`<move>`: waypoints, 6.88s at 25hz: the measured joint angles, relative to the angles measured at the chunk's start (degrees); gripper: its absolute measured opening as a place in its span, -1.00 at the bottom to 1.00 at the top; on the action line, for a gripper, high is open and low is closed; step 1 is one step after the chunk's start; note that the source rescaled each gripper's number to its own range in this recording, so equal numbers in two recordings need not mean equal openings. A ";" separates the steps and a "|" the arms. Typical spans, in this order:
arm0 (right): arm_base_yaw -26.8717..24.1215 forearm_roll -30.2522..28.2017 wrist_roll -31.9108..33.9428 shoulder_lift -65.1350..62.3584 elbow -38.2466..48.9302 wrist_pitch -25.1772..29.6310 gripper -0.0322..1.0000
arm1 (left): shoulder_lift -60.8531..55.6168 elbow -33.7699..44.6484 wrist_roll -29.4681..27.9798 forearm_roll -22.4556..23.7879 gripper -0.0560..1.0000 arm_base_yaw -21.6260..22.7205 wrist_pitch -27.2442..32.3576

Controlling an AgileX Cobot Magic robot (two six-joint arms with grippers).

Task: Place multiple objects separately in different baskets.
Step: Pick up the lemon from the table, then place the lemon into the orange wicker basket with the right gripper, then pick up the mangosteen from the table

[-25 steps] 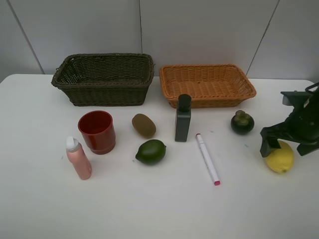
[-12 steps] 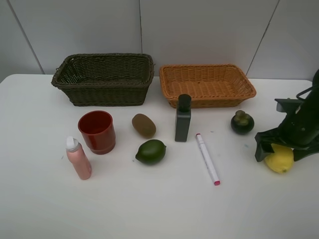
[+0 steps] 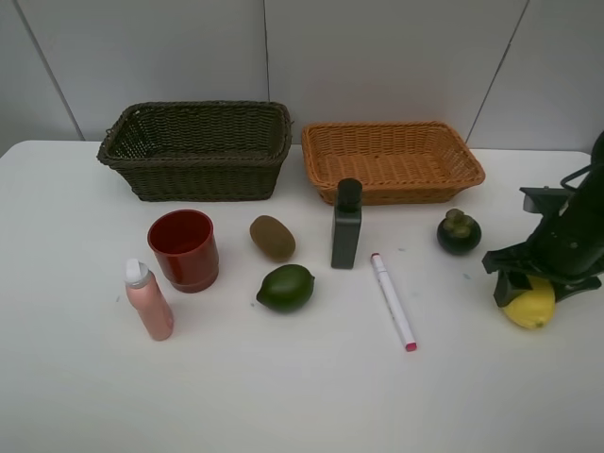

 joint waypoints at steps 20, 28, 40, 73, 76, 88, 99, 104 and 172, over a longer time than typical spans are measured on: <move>0.00 0.00 0.00 -0.46 -0.69 1.52 0.19 | 0.00 0.00 0.00 0.00 1.00 0.00 0.00; 0.00 0.43 0.00 -6.55 -12.07 14.32 0.19 | 0.00 0.00 0.00 0.00 1.00 0.00 0.00; 7.24 -0.31 0.00 -6.24 -35.39 20.11 0.19 | 0.00 0.00 0.00 0.00 1.00 0.00 0.00; 10.27 -1.55 0.00 30.51 -61.89 17.69 0.19 | 0.00 0.00 0.05 0.00 1.00 0.00 0.00; 10.27 -1.55 0.00 30.51 -61.89 17.69 0.19 | 0.00 0.00 0.05 0.00 1.00 0.00 0.00; 10.27 -0.41 -0.82 30.51 -61.89 17.69 0.88 | 0.00 0.00 0.05 0.00 1.00 0.00 0.00; 10.27 -0.30 -0.82 29.70 -61.89 17.74 0.99 | 0.00 0.00 0.05 0.00 1.00 0.00 0.00; 10.27 -0.50 -0.82 24.67 -61.89 19.24 0.99 | 0.00 0.00 0.05 0.00 1.00 0.00 0.00; 8.83 1.43 4.30 18.00 -28.16 8.96 0.90 | 0.00 0.00 0.05 0.00 1.00 0.00 0.00</move>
